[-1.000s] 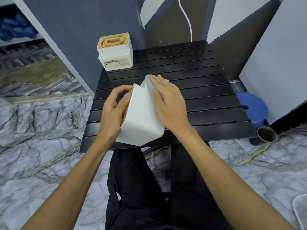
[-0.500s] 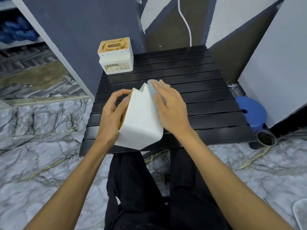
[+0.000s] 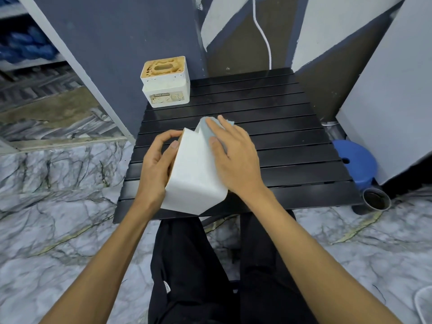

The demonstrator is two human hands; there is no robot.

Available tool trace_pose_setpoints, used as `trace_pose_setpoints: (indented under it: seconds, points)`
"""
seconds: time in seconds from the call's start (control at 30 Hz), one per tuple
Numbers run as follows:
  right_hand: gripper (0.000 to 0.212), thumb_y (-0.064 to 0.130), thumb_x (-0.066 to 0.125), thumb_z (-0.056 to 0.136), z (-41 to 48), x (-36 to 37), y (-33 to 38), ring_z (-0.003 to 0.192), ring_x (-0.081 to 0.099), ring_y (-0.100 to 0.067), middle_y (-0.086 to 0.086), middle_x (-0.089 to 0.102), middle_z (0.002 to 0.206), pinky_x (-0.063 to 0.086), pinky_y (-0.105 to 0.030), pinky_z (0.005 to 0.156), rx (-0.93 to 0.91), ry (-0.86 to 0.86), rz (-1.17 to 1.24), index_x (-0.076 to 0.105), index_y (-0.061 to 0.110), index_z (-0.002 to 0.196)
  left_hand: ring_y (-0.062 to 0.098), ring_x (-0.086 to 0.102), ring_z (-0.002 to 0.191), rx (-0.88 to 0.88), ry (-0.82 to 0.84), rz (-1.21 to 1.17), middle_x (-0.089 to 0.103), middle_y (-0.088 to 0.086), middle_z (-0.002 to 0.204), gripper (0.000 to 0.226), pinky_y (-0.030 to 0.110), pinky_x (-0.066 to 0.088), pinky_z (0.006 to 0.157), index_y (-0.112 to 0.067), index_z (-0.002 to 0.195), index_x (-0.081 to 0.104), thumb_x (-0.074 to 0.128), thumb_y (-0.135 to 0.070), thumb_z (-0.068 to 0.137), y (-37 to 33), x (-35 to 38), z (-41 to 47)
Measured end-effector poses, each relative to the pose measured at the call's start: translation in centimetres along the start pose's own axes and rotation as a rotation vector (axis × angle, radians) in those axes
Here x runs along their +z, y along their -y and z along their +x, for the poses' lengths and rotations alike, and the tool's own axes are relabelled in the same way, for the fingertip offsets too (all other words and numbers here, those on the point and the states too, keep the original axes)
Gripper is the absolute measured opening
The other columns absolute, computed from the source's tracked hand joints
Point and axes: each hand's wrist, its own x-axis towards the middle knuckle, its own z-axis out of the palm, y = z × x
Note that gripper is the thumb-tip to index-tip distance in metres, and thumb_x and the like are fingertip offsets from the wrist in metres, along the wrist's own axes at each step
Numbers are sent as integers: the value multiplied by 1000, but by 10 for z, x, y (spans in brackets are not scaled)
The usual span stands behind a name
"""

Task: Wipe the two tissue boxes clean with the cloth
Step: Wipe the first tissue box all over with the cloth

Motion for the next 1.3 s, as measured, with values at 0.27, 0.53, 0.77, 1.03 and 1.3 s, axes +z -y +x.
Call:
trace_pose_setpoints:
  seconds: [0.27, 0.53, 0.77, 1.03, 1.3]
  points:
    - [45, 30, 32, 101, -60, 3, 39, 139, 36, -23, -1, 45, 150, 26, -46, 115, -235, -21, -114, 49, 24, 143, 14, 64, 95, -13, 25, 30, 67, 4, 121, 24, 24, 51, 77, -12, 124, 59, 46, -16, 104, 3, -6, 2]
    - [52, 37, 21, 99, -4, 5, 26, 139, 39, -24, 0, 44, 152, 32, -47, 112, -145, 16, -141, 45, 31, 145, 10, 62, 88, -26, 12, 7, 68, -7, 109, 26, 20, 50, 72, -15, 126, 59, 49, -21, 103, 1, -4, 0]
    - [48, 32, 29, 98, -6, 12, 40, 138, 38, -28, -3, 45, 151, 30, -46, 113, -69, -22, -152, 48, 28, 143, 13, 65, 98, -149, -23, 24, 70, -7, 115, 31, 37, 49, 87, -31, 119, 64, 52, -46, 94, 3, -14, 1]
    - [51, 34, 25, 99, -17, 17, 39, 139, 38, -27, -4, 42, 152, 31, -50, 113, -52, -60, -136, 44, 28, 145, 14, 67, 56, -512, 61, 33, 71, 0, 71, 26, 20, 50, 50, -26, 90, 65, 53, -48, 97, -22, -13, 19]
    - [48, 30, 28, 101, -41, 26, 42, 140, 36, -25, -4, 42, 153, 29, -46, 113, -156, -130, -75, 45, 24, 146, 22, 68, 61, -622, -1, 43, 76, 7, 78, 30, 29, 52, 62, -19, 82, 71, 63, -47, 90, -32, -12, 26]
